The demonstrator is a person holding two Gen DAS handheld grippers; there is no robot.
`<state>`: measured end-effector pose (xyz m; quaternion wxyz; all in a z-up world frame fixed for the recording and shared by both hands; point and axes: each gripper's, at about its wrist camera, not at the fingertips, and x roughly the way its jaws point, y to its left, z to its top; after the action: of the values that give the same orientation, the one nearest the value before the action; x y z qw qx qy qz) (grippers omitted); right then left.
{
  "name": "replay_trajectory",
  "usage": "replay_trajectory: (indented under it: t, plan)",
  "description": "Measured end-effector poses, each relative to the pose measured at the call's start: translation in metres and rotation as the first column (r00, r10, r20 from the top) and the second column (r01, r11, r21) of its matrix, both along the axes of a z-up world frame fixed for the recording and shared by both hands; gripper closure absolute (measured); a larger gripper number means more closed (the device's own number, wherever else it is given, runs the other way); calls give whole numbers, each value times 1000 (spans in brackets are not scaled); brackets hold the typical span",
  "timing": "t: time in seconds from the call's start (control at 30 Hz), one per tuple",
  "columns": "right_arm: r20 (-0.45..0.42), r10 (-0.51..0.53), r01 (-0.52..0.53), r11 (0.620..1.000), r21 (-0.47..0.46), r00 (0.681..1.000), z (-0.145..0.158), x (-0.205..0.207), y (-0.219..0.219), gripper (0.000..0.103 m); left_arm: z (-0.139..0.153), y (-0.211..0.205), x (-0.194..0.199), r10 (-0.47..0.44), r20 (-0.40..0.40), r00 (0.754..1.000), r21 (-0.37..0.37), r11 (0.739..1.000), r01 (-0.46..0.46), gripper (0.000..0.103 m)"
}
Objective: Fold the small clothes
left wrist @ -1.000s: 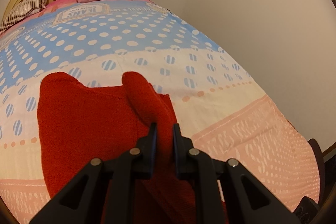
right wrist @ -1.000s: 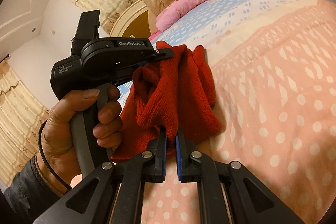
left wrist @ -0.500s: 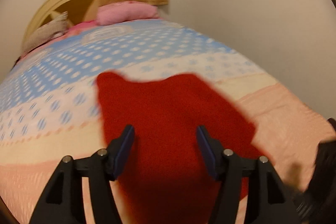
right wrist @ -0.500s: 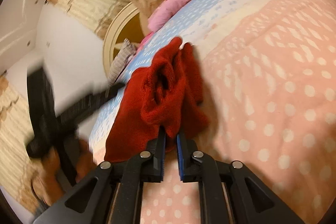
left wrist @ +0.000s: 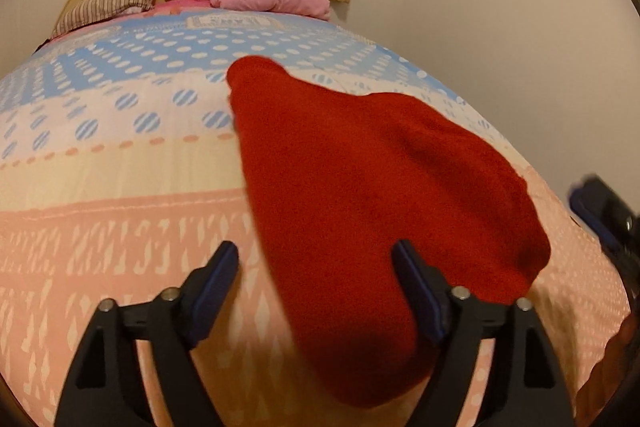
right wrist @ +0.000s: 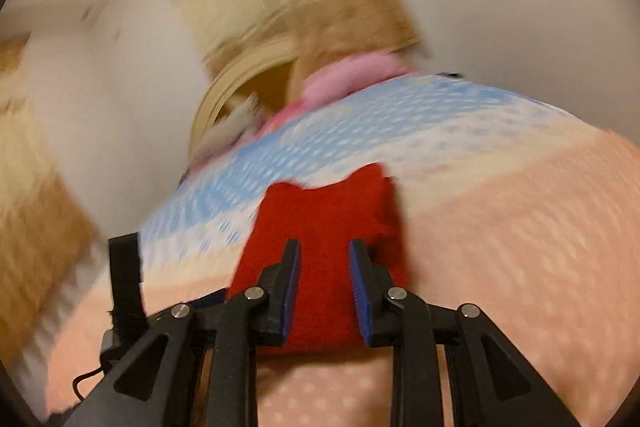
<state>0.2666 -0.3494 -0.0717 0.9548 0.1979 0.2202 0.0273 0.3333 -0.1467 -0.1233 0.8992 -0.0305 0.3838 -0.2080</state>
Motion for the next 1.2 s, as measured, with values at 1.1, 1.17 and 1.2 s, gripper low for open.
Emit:
replay_trajectory:
  t: [1.1,1.17,1.2]
  plan:
    - [-431,174,-261,954,-150,885,-46,176,51,66,-8,24,-2,26,-64,998,-78,996,-30,2]
    - [-413,190,-270,952,-146,891,-41,170,48,66,-7,23,-2,28,-63,998,-75,997,-33,0]
    - [-397,197,-273,951,-144,896,-37,166,46,65,-7,23,-2,31,-63,998,-73,997,-36,0]
